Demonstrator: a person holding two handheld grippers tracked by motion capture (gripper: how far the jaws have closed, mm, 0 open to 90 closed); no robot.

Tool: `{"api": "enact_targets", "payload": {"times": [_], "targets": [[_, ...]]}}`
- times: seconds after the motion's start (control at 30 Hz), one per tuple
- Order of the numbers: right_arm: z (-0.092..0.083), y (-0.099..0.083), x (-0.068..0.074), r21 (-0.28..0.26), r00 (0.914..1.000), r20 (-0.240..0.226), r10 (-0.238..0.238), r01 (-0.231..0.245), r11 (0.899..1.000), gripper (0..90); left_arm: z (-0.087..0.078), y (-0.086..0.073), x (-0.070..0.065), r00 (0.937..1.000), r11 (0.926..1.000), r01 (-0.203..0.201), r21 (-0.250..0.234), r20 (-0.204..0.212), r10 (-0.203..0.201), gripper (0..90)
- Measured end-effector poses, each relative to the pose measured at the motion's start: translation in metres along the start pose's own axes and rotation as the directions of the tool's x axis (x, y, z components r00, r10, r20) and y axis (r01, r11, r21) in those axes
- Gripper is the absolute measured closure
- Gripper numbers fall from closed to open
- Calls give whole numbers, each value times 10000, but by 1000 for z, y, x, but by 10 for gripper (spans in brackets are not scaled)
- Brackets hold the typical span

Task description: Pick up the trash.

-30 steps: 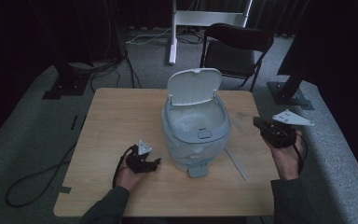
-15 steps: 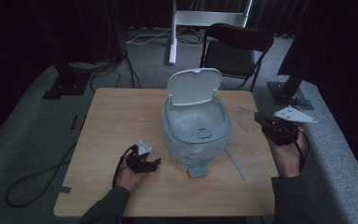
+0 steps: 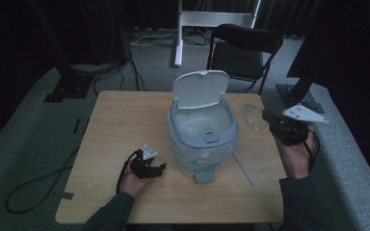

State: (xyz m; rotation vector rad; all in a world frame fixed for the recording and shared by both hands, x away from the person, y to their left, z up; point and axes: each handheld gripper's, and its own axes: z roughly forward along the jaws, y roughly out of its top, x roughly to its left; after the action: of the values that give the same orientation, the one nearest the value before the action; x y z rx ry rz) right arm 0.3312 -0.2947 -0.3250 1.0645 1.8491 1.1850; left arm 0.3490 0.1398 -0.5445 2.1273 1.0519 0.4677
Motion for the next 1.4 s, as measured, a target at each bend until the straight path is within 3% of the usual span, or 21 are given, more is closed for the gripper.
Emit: {"api": "enact_targets", "payload": {"times": [0.67,1.4], "targets": [[-4,22,10,-839,9999,-41,-146,142,9964,860,0,0,0,10000,10000,-4,2,0,4,312],[3,42,36,-1335,9955,-690,-656,559,9895,860,0,0,0,10000,10000,-9,8,7,9,310]]}}
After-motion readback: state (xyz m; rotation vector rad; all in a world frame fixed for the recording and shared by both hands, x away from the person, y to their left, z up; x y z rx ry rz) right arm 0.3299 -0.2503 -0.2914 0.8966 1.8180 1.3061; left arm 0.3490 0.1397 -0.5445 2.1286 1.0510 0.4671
